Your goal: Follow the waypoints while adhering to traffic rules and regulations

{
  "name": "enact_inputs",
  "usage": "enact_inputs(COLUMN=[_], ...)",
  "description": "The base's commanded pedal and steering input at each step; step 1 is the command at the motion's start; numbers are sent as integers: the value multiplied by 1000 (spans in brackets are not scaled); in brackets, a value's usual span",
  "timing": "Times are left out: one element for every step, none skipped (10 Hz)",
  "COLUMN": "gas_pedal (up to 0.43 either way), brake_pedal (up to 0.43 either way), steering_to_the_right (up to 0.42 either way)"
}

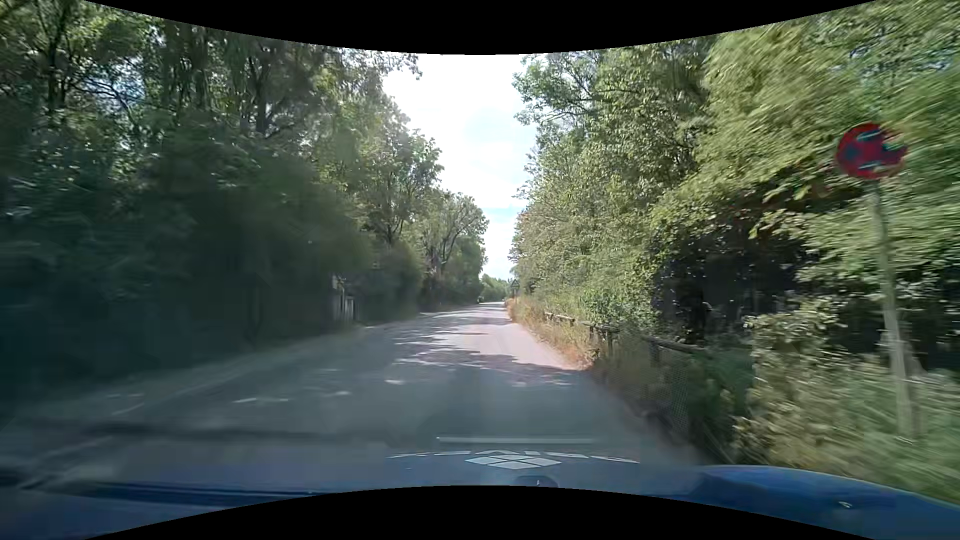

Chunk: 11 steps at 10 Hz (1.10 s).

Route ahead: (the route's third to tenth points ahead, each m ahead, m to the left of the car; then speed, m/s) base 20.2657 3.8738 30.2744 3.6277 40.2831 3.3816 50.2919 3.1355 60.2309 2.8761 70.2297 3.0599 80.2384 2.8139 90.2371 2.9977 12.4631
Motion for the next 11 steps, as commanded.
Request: enact_inputs(gas_pedal=[157,157,157,157,157,157,157,157,157,157,169], brake_pedal=[0,0,0,0,0,0,0,0,0,0,0], steering_to_the_right=[1,1,1,1,1,0,-8,-10,-10,-11,-14])
